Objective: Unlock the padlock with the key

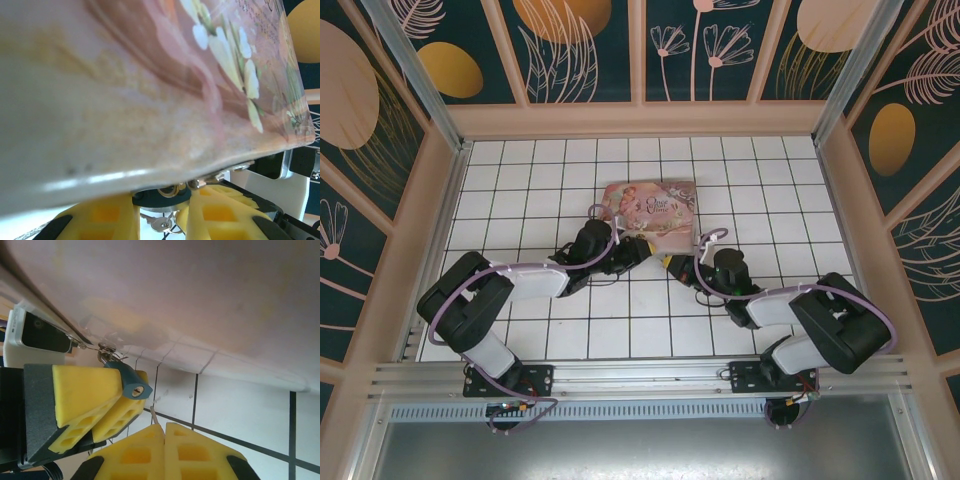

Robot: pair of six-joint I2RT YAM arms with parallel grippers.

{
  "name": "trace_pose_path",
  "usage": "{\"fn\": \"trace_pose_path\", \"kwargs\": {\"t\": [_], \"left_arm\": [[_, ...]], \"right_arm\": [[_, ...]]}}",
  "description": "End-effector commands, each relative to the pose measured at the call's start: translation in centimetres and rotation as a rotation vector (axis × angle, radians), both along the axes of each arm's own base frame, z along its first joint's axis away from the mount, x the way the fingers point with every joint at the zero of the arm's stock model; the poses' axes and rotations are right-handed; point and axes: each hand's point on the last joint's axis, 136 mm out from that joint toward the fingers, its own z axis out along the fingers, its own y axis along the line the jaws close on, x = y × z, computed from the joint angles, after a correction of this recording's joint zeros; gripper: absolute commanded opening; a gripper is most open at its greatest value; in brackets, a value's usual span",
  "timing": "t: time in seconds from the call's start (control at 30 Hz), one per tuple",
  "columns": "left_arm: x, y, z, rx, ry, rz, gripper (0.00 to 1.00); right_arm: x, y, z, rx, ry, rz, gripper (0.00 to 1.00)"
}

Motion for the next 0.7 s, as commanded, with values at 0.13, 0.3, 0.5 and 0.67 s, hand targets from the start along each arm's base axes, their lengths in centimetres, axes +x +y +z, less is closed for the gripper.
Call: {"fn": "trace_pose_path", "kwargs": {"t": [0.13, 0.3, 0.5, 0.67], "left_arm": [[0.4, -1.1, 3.5, -0.086, -0.049, -0.032, 0.00], [0.4, -1.1, 3.5, -0.086, -0.049, -0.033, 0.00], [0.3, -1.1, 3.4, -0.084, -0.050, -0.035, 0.00], [0.3, -1.1, 3.2, -0.083, -0.046, -0.034, 0.00]], "right_arm": [[1.3, 1.2, 1.9, 0.035, -0.052, -0.004, 0.00], [1.3, 1.4, 1.9, 0.035, -0.052, 0.000, 0.00], [1.4, 1.5, 2.1, 0.039, -0.054, 0.001, 0.00], [1.5, 1.8, 2.5, 0.043, -0.062, 0.005, 0.00]]}}
